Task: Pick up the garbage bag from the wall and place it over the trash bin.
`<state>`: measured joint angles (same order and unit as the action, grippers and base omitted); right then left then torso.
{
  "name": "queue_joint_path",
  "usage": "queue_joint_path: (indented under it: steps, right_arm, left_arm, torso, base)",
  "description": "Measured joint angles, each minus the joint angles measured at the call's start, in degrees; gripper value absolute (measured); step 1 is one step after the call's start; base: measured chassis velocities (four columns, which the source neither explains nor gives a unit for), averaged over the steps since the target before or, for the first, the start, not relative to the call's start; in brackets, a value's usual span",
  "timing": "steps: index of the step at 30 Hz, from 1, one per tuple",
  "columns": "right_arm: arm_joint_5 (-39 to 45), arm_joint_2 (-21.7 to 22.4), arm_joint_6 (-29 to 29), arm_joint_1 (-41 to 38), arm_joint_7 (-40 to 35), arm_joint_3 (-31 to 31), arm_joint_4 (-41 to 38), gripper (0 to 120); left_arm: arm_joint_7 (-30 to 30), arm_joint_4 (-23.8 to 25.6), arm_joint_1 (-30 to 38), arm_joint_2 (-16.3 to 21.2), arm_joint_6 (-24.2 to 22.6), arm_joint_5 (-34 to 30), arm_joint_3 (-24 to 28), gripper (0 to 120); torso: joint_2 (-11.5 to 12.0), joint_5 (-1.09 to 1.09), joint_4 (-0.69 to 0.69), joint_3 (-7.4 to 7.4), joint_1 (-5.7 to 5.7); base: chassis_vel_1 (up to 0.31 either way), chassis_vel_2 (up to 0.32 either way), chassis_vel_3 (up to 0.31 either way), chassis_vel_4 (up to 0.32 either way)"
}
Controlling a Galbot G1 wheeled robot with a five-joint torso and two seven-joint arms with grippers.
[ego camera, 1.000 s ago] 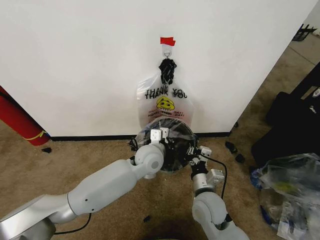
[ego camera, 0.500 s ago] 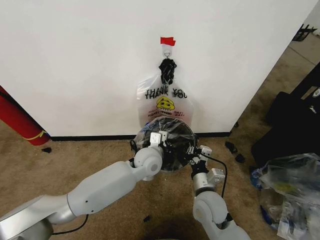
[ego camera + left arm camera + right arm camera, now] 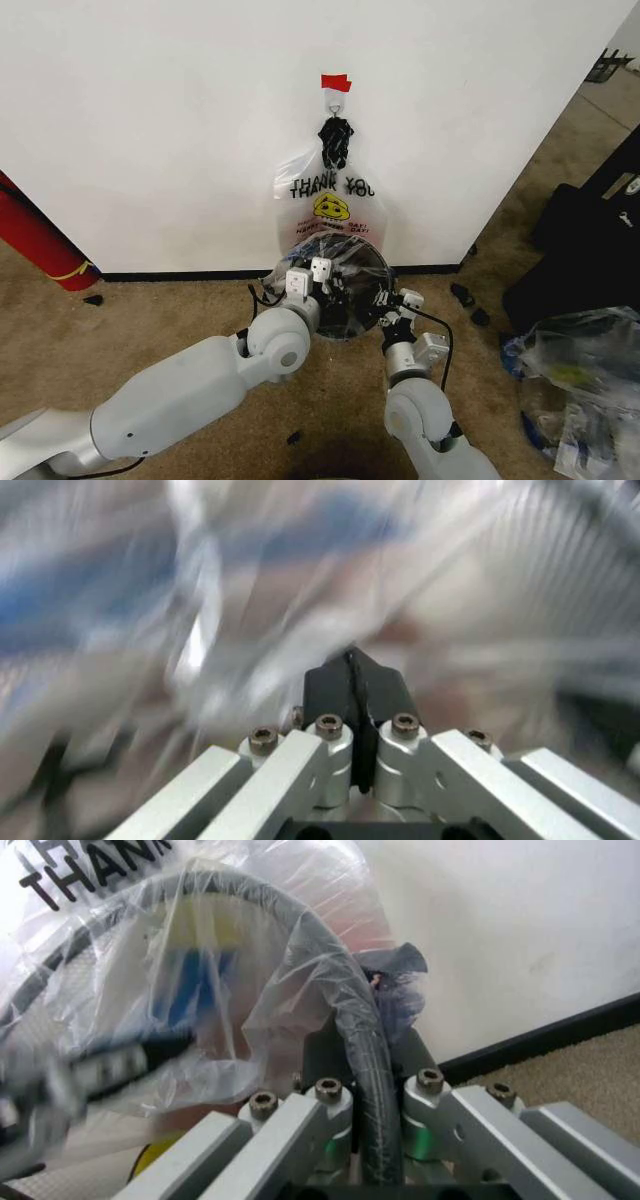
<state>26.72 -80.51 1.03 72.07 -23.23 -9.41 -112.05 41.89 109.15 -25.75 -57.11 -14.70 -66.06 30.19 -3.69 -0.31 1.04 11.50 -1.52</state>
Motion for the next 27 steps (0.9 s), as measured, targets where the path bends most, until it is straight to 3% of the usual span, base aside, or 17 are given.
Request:
queue_joint_path:
  steps: [7, 14, 21, 27]
  right_arm:
    - [-0.71, -0.59, 0.31, 0.23, 0.04, 0.66, -0.57, 1]
    - [-1.06, -0.80, 0.56, 0.61, 0.15, 1.12, -1.44, 1]
    - [-1.21, -0.20, 0.57, 1.12, 0.54, 1.09, -2.16, 1]
    - [-1.25, 0.56, 0.48, 1.00, 0.69, 0.60, -2.31, 1]
  left_arm:
    - [-1.34, -3.99, 0.59, -3.05, 1.04, 5.62, 1.34, 0]
    - [-1.08, -8.86, 1.75, -5.39, 0.43, 5.64, 2.31, 0]
    - [-1.00, -11.78, 3.23, -5.95, -0.62, 4.64, 3.23, 0]
    - [-0.39, -11.26, 3.27, -4.44, -2.45, 4.40, 3.71, 0]
  torso:
    - [0.00, 0.01, 0.00, 0.00, 0.00]
    - [0.00, 0.01, 0.00, 0.00, 0.00]
    - [0.00, 0.02, 0.00, 0.00, 0.00]
    - [0.00, 0.01, 0.00, 0.00, 0.00]
  base:
    - [0.000, 0.000, 0.000, 0.000]
    - [0.000, 0.000, 0.000, 0.000]
    - [0.000, 0.000, 0.000, 0.000]
    - [0.000, 0.000, 0.000, 0.000]
